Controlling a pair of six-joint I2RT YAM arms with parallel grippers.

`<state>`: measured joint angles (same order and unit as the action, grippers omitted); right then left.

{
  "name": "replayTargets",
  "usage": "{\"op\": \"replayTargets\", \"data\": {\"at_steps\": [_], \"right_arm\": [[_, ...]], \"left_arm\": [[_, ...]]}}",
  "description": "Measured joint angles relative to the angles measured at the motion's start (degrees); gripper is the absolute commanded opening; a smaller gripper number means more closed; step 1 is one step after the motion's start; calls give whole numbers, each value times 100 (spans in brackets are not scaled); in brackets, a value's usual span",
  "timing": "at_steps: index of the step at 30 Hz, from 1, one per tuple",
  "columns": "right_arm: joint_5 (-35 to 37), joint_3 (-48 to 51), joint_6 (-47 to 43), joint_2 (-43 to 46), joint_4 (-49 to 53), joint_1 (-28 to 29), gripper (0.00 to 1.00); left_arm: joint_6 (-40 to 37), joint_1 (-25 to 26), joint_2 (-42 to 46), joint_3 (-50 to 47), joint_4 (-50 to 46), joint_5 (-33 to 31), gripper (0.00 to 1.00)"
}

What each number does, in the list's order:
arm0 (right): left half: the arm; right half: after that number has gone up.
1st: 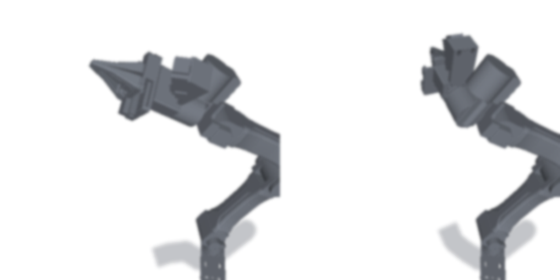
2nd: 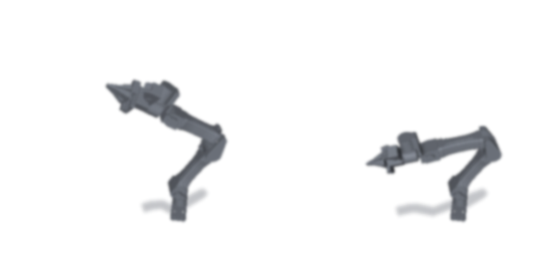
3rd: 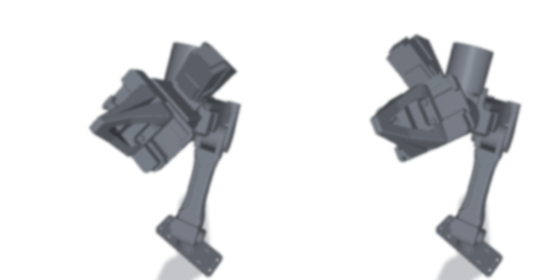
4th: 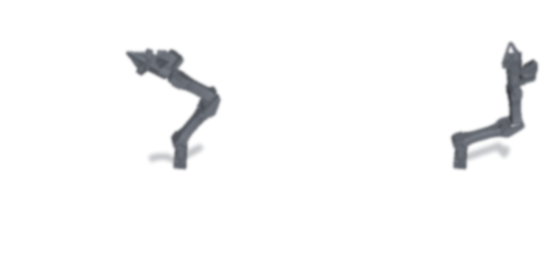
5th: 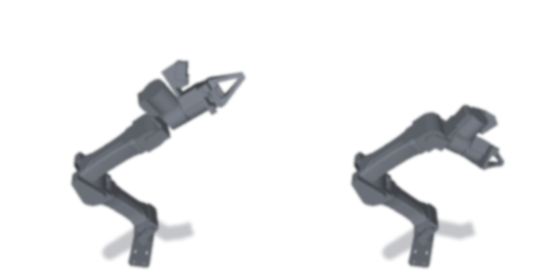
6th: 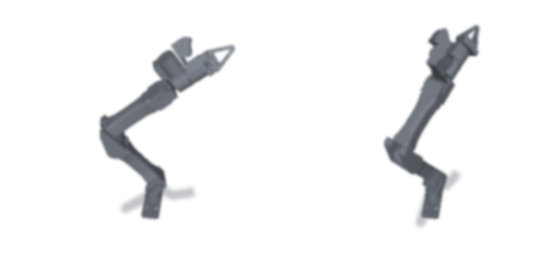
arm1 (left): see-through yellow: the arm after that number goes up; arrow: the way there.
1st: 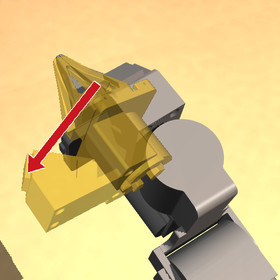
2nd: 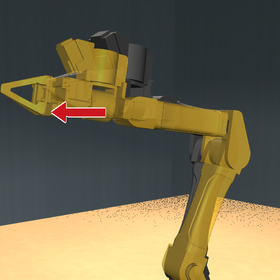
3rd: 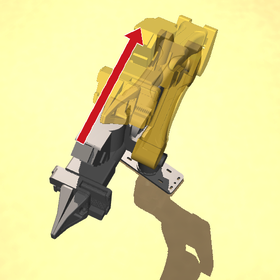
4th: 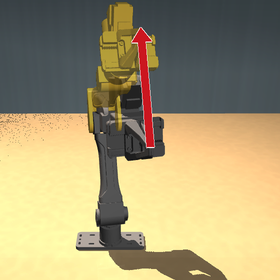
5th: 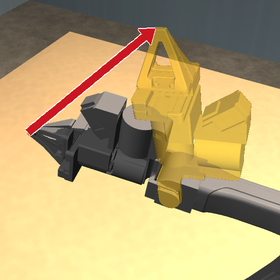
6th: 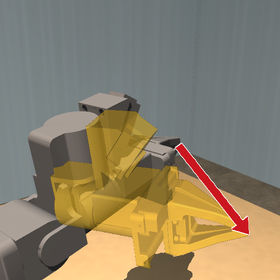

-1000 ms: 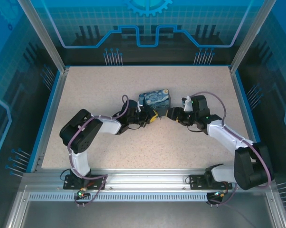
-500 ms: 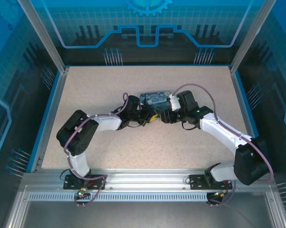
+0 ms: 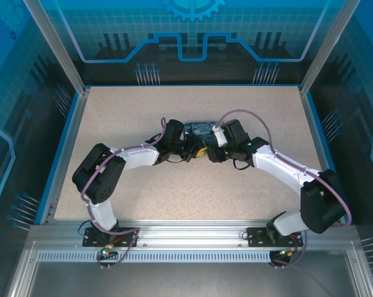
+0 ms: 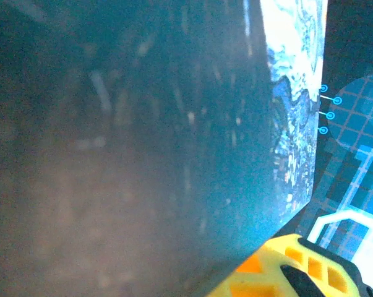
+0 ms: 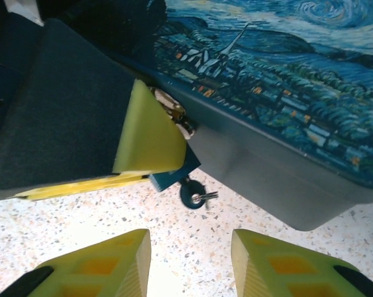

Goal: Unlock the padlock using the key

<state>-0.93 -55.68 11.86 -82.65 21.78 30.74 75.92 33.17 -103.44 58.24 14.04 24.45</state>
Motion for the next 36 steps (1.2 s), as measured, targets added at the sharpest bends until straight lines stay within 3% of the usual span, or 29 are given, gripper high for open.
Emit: {"op": "replayTargets", "data": {"at_steps": [21, 28, 36], "right_arm": [[496, -219, -232, -601, -87, 297, 37], [501, -221, -247, -682, -170, 323, 30], [522, -332, -262, -782, -164, 337, 14]], "left_arm": [[-101, 0, 2, 164, -245, 61, 0], [-107, -2, 2, 195, -317, 66, 0], [-109, -46, 2, 205, -345, 24, 0]]}}
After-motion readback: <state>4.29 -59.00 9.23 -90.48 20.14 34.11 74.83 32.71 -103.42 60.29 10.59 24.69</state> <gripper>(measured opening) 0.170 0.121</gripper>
